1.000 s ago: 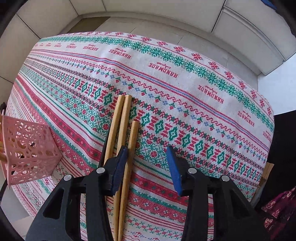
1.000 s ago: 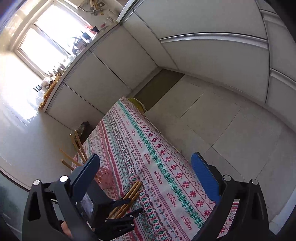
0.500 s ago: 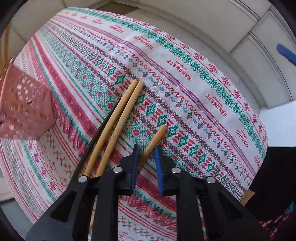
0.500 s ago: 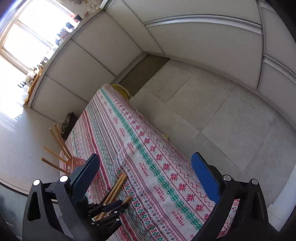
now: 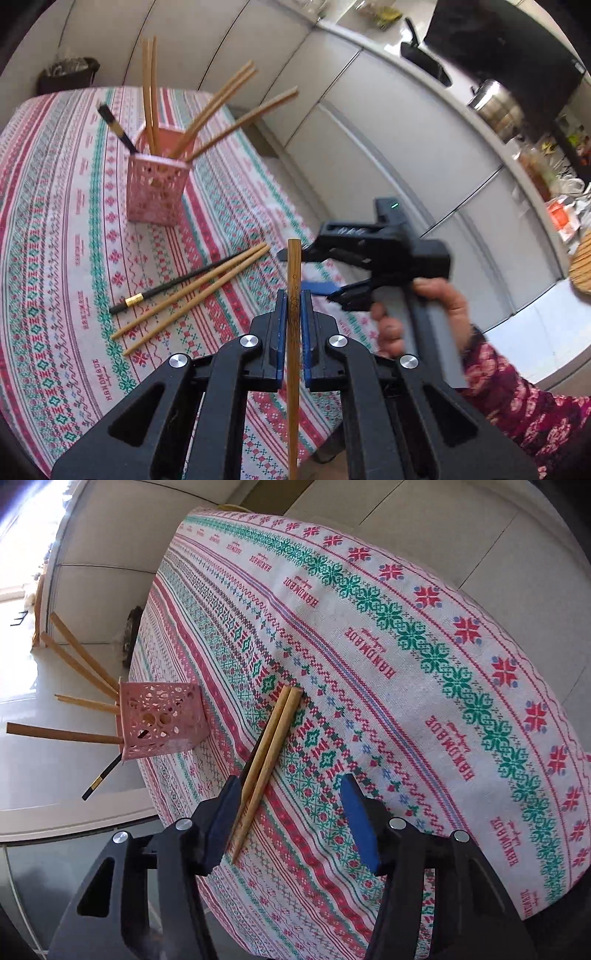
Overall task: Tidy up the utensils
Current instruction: 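Lift the chopstick with the left tool while the right tool lowers onto the remaining chopsticks, then close the right tool on a wooden chopstick while the left tool holds its chopstick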
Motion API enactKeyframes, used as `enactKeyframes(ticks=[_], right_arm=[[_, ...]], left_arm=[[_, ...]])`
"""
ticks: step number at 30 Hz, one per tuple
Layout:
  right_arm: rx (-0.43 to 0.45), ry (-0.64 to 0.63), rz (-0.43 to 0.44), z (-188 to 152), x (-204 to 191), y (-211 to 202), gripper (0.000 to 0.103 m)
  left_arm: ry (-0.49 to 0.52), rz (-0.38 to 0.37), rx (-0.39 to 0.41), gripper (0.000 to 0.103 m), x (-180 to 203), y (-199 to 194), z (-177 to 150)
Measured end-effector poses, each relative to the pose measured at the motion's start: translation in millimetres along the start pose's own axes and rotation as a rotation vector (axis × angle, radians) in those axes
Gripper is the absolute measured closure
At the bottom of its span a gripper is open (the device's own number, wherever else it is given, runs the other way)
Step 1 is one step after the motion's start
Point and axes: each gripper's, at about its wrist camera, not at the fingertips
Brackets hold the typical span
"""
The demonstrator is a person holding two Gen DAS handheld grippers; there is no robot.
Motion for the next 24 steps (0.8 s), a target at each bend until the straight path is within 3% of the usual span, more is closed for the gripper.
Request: enactKeyframes(ticks=[3, 4, 9, 16, 21, 24], right_arm=[[0.07, -0.062, -0.109, -2, -18, 3, 0.055], [0.079, -0.08, -0.148, -3, -23, 6, 0.062], [0.088, -0.094, -0.273, 0, -34, 29, 0.079], [0.098, -0.092, -0.315, -2, -49, 55, 0.081], [0.116, -0.171, -0.412, 4, -68, 69, 0.081], [0.078, -0.234, -0.464, 2, -72, 74, 0.085]], left_arm=[[0.0, -0.043, 0.098, 0.097, -4, -34, 5], [0.0, -0.049, 0.121, 0.097, -6, -41, 6], [0.023, -0.094, 0.188, 0.097, -6, -74, 9], [0.035, -0.137, 0.261, 0.097, 0, -117, 10], [0.026, -0.14, 0.275, 0.097, -3, -126, 9], [0.024, -0.143, 0.285, 0.097, -3, -132, 8]])
Point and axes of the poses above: each gripper's, at about its wrist camera, not at the fingertips, and y roughly the way its jaws point, x to its right, z to its top, and after that the axes turned 7 degrees about z, right-handed
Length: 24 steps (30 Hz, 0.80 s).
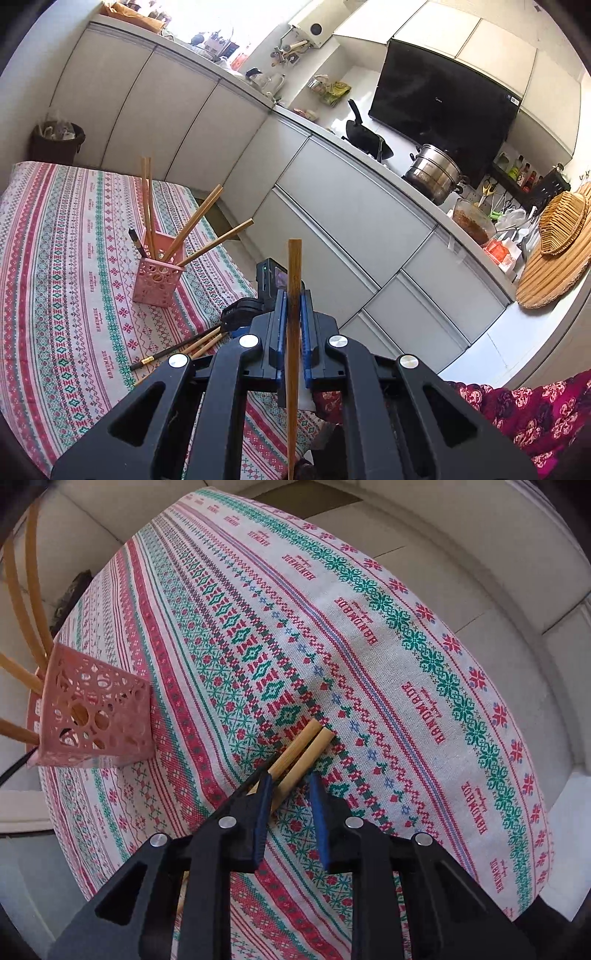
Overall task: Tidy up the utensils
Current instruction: 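Close the right tool on a wooden chopstick while the left tool holds its chopstick, then carry both held wooden chopsticks over the pink mesh cup and lower them in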
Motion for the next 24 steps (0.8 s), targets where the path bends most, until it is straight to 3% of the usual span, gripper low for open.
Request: enactKeyframes(ticks=[3, 8, 11, 16, 21, 23, 24], right_arm=[[-0.037, -0.079, -0.021, -2, 3, -2, 0.085], [-0.117, -0.055, -0.028, 2, 28, -10, 0.084], [-0.115, 0.015, 0.012, 10, 38, -11, 0.083], [-0.081, 0.009, -0.025, 24, 21, -7, 0.073], [0.036, -0.122, -0.145, 13, -7, -5, 0.085], [0.076, -0.145, -0.062, 9, -5, -8, 0.095], [0.079, -0.144, -0.011, 8, -3, -9, 0.095]], left_arm=[[-0.002, 0.0, 0.009, 0.097, 0, -4, 0], [0.001, -0.007, 0.008, 0.097, 0, -5, -1], [0.0, -0.004, 0.003, 0.096, 1, -4, -1], [-0.005, 0.006, -0.001, 0.096, 2, -5, 1], [-0.001, 0.011, -0.005, 0.096, 4, -5, 1], [-0.005, 0.014, 0.0, 0.096, 3, -7, 1], [-0.009, 0.017, 0.001, 0.096, 2, -7, 1]])
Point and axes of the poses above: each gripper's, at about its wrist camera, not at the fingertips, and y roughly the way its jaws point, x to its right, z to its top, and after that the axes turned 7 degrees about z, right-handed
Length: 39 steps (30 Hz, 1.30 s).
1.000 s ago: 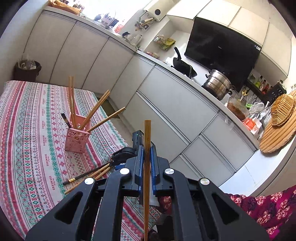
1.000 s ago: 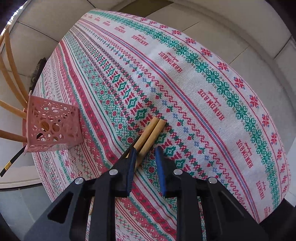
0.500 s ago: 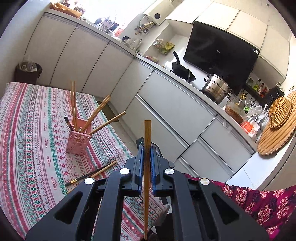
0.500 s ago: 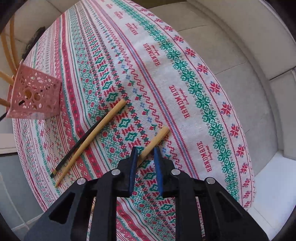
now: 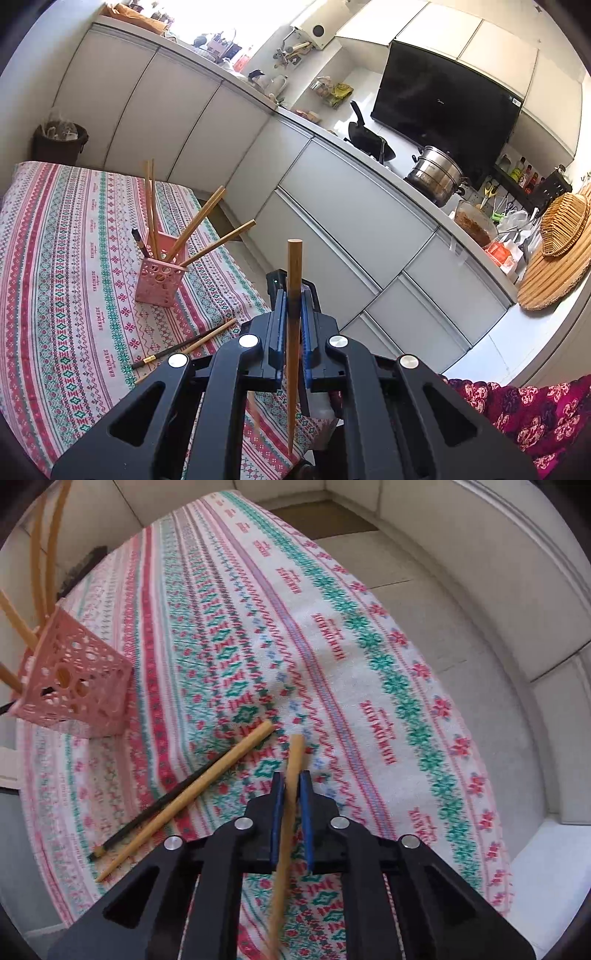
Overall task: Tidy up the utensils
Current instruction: 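Carry both held wooden chopsticks over the pink mesh cup and lower them in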
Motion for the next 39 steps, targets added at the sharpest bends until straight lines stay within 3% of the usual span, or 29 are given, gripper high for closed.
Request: enactKeyframes(ticks=[10, 16, 21, 28, 33, 39], right_arm=[[0.289, -0.147, 0.218, -47, 8, -87, 0.095], [0.477, -0.287, 0.269, -89, 6, -148, 0.095], [0.559, -0.318, 0.322, -106, 9, -184, 0.095], [0.629, -0.272, 0.408, -106, 22, -216, 0.095], [0.685, -0.248, 0.452, -93, 24, -239, 0.095], [0.777, -0.214, 0.528, -64, 22, -274, 0.095]], left_arm=[[0.007, 0.02, 0.011, 0.096, 2, 2, 0], [0.037, 0.061, 0.027, 0.096, 11, 8, -2], [0.041, 0.096, 0.045, 0.096, 13, 12, -3], [0.02, 0.15, 0.089, 0.096, 11, 15, 0], [0.029, 0.213, 0.186, 0.096, 17, 9, 18], [0.1, 0.384, 0.332, 0.096, 31, 14, 60]])
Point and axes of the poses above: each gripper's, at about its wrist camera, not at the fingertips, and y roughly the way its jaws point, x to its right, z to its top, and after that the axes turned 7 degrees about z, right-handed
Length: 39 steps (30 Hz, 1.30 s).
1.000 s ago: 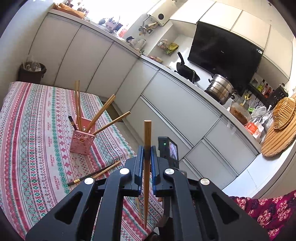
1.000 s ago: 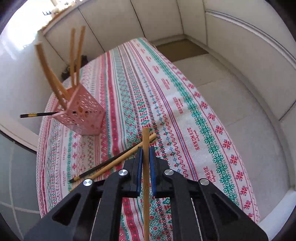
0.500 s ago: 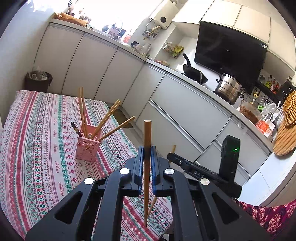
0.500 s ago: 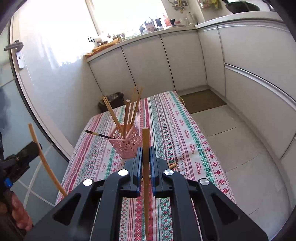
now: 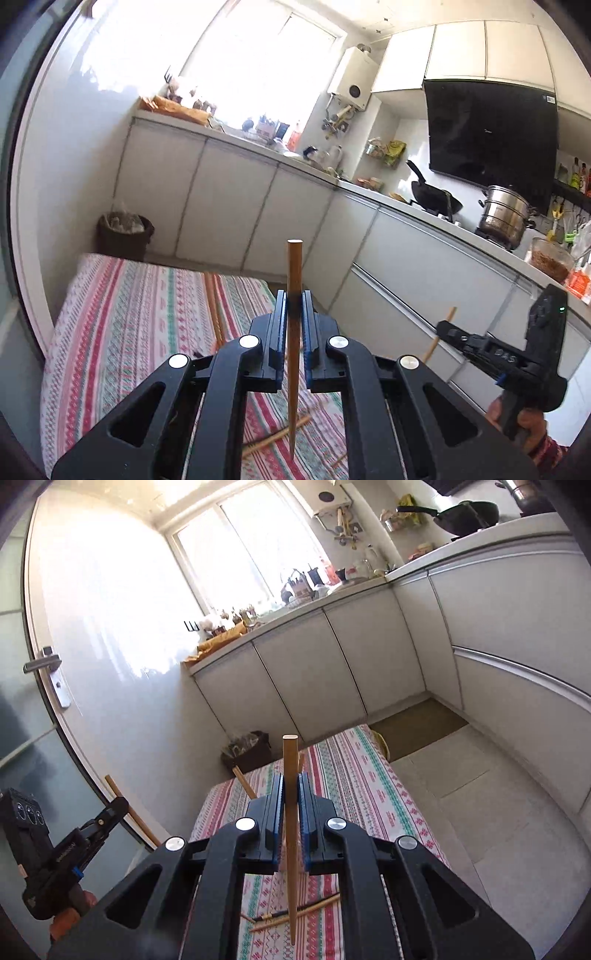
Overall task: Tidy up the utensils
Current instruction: 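Carry both held wooden chopsticks over the pink mesh cup and lower them in, then open both tools to drop the chopsticks into the pink cup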
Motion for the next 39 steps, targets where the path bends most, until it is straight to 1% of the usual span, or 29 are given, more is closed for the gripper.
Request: enactKeyframes(ticks=[2, 5, 8, 12, 14, 16, 17, 19, 21, 23, 24, 26, 27, 28, 29, 31, 35, 37, 38, 39], right_arm=[[0.04, 0.013, 0.023, 18, -3, -1, 0.095], [0.108, 0.011, 0.051, 42, -12, -2, 0.095], [0.166, -0.001, 0.068, 60, -19, 0, 0.095], [0.213, -0.024, 0.067, 71, -26, 11, 0.095], [0.222, -0.029, 0.063, 74, -28, 23, 0.095], [0.228, -0.036, 0.059, 75, -29, 36, 0.095], [0.229, -0.039, 0.056, 74, -29, 42, 0.095], [0.23, -0.053, 0.046, 71, -32, 53, 0.095], [0.229, -0.076, 0.034, 66, -35, 64, 0.095], [0.224, -0.1, 0.016, 61, -37, 76, 0.095], [0.223, -0.111, 0.007, 57, -38, 81, 0.095], [0.222, -0.125, -0.012, 50, -39, 91, 0.095], [0.222, -0.129, -0.021, 46, -40, 96, 0.095], [0.224, -0.129, -0.03, 41, -40, 102, 0.095], [0.226, -0.129, -0.041, 37, -40, 108, 0.095], [0.235, -0.131, -0.065, 28, -43, 119, 0.095], [0.269, -0.161, -0.107, 8, -53, 141, 0.095], [0.303, -0.197, -0.126, -8, -58, 149, 0.094], [0.307, -0.21, -0.128, -17, -58, 154, 0.091], [0.28, -0.211, -0.131, -26, -56, 161, 0.089]], left_arm=[[0.019, 0.055, 0.051, 0.096, 3, 10, 13], [0.018, 0.099, 0.101, 0.096, 5, 30, 29], [0.027, 0.139, 0.143, 0.096, 4, 47, 37], [0.071, 0.199, 0.179, 0.096, 4, 70, 33], [0.095, 0.223, 0.185, 0.096, 4, 85, 25], [0.104, 0.236, 0.172, 0.096, 1, 101, 14], [0.11, 0.252, 0.156, 0.094, 0, 109, 7], [0.102, 0.269, 0.106, 0.076, -7, 118, -4], [0.057, 0.268, 0.093, 0.075, -16, 112, -9], [0.029, 0.271, 0.118, 0.075, -20, 95, -1], [0.015, 0.274, 0.143, 0.074, -21, 82, 6], [-0.031, 0.267, 0.218, 0.066, -25, 50, 22], [-0.056, 0.26, 0.255, 0.06, -25, 36, 31], [-0.076, 0.258, 0.293, 0.058, -27, 21, 36], [-0.09, 0.26, 0.325, 0.056, -29, 7, 40], [-0.102, 0.262, 0.362, 0.056, -32, -10, 46], [-0.128, 0.261, 0.366, 0.056, -41, -20, 52], [-0.137, 0.269, 0.358, 0.056, -48, -20, 52], [-0.145, 0.27, 0.353, 0.056, -51, -18, 52], [-0.157, 0.27, 0.345, 0.056, -55, -18, 52]])
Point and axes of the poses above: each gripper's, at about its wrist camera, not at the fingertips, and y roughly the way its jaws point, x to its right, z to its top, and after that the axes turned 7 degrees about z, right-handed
